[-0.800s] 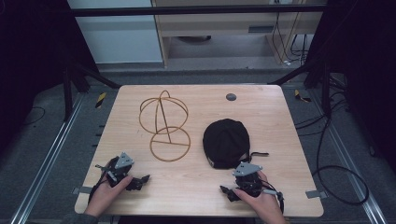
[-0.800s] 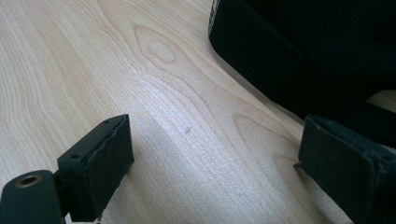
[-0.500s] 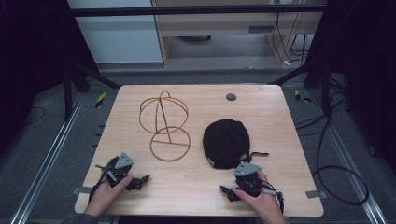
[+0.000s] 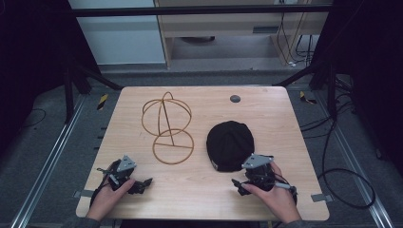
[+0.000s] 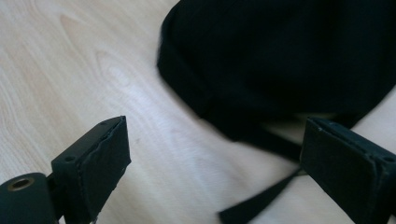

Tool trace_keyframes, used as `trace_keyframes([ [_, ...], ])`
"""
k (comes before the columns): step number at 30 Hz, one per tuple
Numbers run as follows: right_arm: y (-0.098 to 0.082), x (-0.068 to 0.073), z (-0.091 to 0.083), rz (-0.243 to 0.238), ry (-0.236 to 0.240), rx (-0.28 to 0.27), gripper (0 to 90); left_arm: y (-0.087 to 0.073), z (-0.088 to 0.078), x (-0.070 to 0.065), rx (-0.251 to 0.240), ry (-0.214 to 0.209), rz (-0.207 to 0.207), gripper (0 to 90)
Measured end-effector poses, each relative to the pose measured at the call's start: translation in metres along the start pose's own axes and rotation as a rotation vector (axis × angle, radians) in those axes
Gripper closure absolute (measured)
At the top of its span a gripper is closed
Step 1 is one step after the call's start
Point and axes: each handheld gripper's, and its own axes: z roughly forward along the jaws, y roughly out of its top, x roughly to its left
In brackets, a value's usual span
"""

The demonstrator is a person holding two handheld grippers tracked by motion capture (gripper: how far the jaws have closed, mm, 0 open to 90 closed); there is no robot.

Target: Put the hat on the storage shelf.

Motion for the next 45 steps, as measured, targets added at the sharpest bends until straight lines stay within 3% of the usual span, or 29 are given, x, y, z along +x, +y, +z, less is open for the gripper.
trace_keyframes([
  [6,0.028,-0.021,-0.015,-0.051,-0.031,0.065,8.6,0.0,0.0,0.0,-0.001,0.0,0.0,0.0],
  [7,0.04,-0.031,-0.017,-0.061,-0.038,0.096,8.7,0.0,0.0,0.0,-0.002,0.001,-0.002,0.0],
  [13,0.07,-0.057,-0.015,-0.06,-0.022,0.211,13.1,0.0,0.0,0.0,0.002,0.0,0.0,0.0],
  [14,0.07,-0.057,-0.015,-0.06,-0.022,0.211,13.1,0.0,0.0,0.0,0.002,0.0,0.0,0.0],
  [17,0.084,-0.065,-0.015,-0.076,-0.005,0.256,20.7,0.0,0.0,0.0,0.002,0.001,0.0,0.0],
  [20,0.103,-0.072,-0.015,-0.125,-0.014,0.296,30.8,0.0,0.0,0.0,0.002,0.001,0.0,0.0],
  [26,0.125,-0.078,-0.014,-0.161,-0.015,0.334,40.7,0.0,0.0,0.0,-0.001,0.002,-0.001,0.0],
  [33,0.145,-0.077,-0.009,-0.169,0.026,0.334,42.9,0.0,0.0,0.0,0.0,0.002,-0.001,0.0],
  [45,0.165,-0.072,0.037,-0.188,0.051,0.383,43.5,0.0,0.0,0.0,0.002,0.001,-0.001,0.0],
])
